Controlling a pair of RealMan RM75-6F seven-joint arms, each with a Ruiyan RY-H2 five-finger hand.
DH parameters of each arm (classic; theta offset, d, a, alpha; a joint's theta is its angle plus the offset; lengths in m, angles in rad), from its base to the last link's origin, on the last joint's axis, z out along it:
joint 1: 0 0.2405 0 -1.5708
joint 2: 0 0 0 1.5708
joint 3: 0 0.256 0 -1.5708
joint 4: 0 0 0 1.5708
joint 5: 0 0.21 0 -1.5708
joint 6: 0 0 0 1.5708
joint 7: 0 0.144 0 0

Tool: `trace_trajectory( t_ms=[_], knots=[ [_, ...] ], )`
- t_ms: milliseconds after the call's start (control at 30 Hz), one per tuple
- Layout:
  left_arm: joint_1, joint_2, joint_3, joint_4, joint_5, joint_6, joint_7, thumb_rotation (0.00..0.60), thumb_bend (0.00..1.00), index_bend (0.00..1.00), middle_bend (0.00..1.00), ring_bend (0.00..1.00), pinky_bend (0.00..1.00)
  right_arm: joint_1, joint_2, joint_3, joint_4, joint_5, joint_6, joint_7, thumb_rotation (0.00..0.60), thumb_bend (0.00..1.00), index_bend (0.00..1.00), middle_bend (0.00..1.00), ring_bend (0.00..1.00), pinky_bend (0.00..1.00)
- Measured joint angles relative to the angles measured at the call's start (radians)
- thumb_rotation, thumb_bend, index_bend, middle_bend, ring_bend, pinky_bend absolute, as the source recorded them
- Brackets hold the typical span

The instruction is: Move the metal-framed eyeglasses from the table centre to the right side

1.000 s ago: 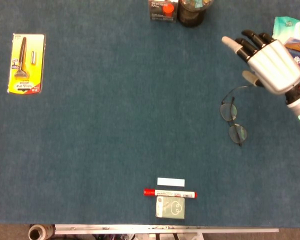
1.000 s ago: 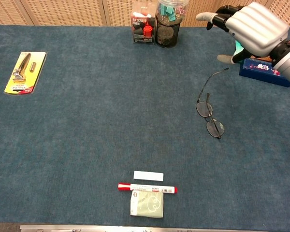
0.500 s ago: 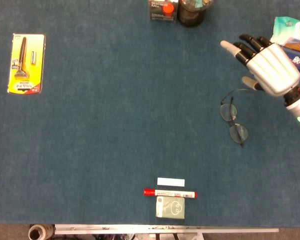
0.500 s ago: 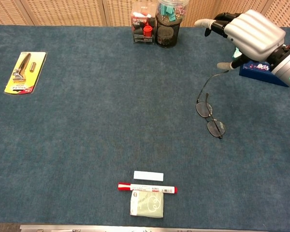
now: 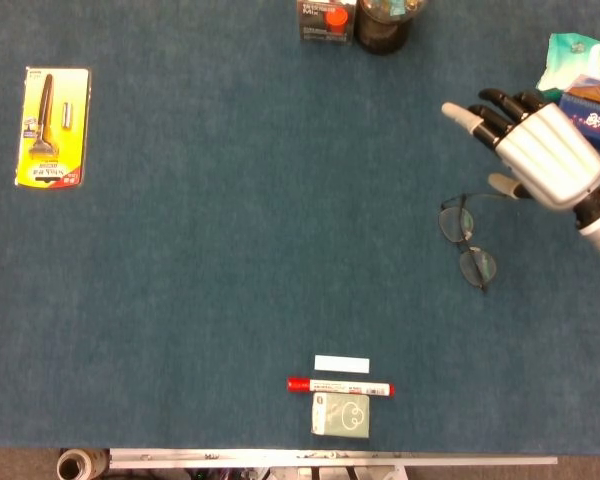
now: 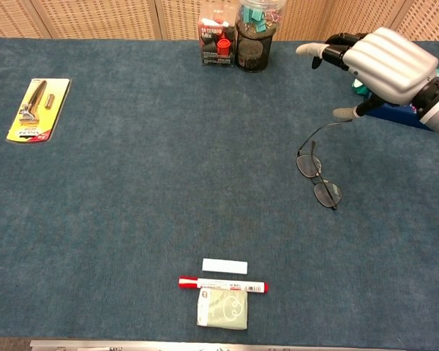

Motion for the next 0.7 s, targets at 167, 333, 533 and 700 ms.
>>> trace_trajectory(
  t_ms=[167,333,533,700],
  knots=[
    [0.000,-0.001,0.001,-0.001,0.000,0.000,0.007,0.600,0.27,0.50,0.45,0.35,0.44,-0.010,0.017,-0.023,-0.027,-0.012,-0.005,-0.007,0.600,0.00,0.14,0.33,0.21,0.40],
    [-0.001,-0.002,0.000,-0.002,-0.003,-0.001,0.010,0.600,0.27,0.50,0.45,0.35,0.44,-0.021,0.037,-0.052,-0.061,-0.035,-0.010,-0.021,0.600,0.00,0.14,0.33,0.21,0.40],
    [0.001,-0.002,0.001,-0.004,0.000,0.003,0.009,0.600,0.27,0.50,0.45,0.35,0.44,-0.034,0.057,-0.083,-0.096,-0.061,-0.014,-0.041,0.600,0.00,0.14,0.33,0.21,0.40],
    [0.001,-0.001,0.001,-0.005,0.002,0.004,0.010,0.600,0.27,0.50,0.45,0.35,0.44,-0.043,0.063,-0.102,-0.108,-0.074,-0.025,-0.052,0.600,0.00,0.14,0.33,0.21,0.40]
  ],
)
